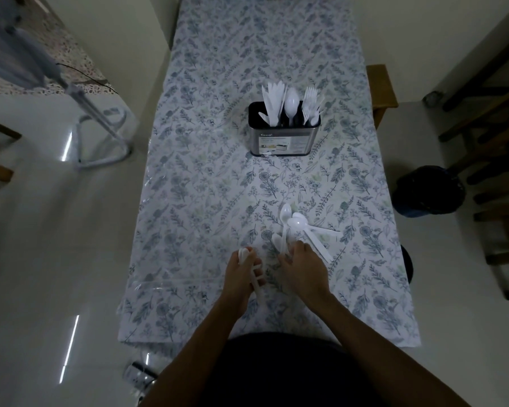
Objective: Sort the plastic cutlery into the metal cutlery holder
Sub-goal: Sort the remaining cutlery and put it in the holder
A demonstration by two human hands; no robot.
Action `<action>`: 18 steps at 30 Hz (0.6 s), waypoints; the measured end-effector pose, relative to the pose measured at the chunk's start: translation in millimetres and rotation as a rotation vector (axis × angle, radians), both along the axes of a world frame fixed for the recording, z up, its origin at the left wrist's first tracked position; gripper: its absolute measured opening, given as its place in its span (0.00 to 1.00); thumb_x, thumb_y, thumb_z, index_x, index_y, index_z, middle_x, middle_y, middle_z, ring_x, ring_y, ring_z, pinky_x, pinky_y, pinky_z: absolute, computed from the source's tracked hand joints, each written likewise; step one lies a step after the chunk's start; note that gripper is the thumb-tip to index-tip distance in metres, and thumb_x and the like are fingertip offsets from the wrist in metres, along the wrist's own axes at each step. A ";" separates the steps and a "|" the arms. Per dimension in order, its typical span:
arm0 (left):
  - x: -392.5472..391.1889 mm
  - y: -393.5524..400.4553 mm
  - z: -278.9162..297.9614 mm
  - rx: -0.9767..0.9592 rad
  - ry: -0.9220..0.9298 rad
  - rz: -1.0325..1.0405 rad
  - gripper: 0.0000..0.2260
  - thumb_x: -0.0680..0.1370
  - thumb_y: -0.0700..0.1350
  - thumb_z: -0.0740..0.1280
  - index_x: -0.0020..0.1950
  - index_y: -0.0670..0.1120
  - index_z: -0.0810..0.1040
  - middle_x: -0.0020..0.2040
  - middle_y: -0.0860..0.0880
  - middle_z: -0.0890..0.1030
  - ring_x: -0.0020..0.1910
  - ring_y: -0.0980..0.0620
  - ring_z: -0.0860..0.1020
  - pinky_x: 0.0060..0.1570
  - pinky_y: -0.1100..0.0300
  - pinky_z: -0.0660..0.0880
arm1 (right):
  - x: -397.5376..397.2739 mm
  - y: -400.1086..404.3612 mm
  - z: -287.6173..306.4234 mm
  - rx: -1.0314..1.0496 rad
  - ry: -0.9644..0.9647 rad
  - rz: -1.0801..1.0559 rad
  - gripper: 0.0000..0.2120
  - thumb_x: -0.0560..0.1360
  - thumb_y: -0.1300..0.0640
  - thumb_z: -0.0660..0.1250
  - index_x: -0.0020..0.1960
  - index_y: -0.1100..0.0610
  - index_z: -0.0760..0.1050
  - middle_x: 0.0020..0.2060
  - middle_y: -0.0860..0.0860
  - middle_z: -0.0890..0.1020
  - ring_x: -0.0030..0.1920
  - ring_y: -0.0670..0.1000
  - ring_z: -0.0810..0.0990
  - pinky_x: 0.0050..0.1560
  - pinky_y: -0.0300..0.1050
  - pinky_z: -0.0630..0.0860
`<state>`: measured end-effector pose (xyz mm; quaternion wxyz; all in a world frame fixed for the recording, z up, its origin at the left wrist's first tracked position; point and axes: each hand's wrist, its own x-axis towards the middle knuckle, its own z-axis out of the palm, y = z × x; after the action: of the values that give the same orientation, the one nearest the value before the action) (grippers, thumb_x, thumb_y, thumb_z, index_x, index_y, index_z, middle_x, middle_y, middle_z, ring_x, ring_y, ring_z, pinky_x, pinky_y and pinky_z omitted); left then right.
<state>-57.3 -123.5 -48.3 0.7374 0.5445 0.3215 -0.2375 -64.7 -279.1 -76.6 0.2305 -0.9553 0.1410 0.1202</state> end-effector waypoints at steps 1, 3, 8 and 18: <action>-0.7 -0.7 -0.3 -0.003 0.004 -0.006 0.08 0.84 0.47 0.64 0.60 0.45 0.76 0.45 0.45 0.78 0.38 0.50 0.76 0.37 0.56 0.76 | 2.9 -0.9 -0.1 -0.011 0.009 -0.006 0.20 0.79 0.39 0.62 0.53 0.57 0.72 0.45 0.52 0.78 0.43 0.53 0.79 0.39 0.48 0.78; -2.0 -1.0 0.5 -0.012 -0.002 -0.014 0.09 0.84 0.47 0.65 0.61 0.45 0.75 0.45 0.45 0.78 0.38 0.51 0.76 0.38 0.56 0.77 | 9.8 -1.7 1.5 -0.008 -0.010 -0.034 0.21 0.78 0.36 0.62 0.48 0.55 0.73 0.41 0.49 0.78 0.40 0.51 0.78 0.34 0.45 0.74; -1.2 3.7 1.6 0.017 -0.015 -0.014 0.12 0.83 0.49 0.66 0.62 0.43 0.75 0.46 0.44 0.79 0.40 0.49 0.77 0.38 0.55 0.78 | 19.1 -1.3 12.6 0.158 0.010 -0.201 0.14 0.76 0.48 0.68 0.37 0.51 0.69 0.29 0.45 0.73 0.30 0.48 0.74 0.27 0.39 0.60; 1.2 0.8 -11.7 -0.031 -0.051 0.033 0.09 0.83 0.48 0.66 0.56 0.42 0.77 0.44 0.42 0.82 0.42 0.45 0.81 0.45 0.48 0.81 | -37.3 -17.6 42.2 0.714 0.197 0.065 0.09 0.79 0.44 0.68 0.43 0.43 0.83 0.30 0.40 0.80 0.31 0.38 0.75 0.35 0.34 0.69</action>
<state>-56.1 -122.7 -60.0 0.7575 0.5336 0.3077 -0.2163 -102.0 -296.7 -34.4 0.5305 -0.8025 0.0812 0.2605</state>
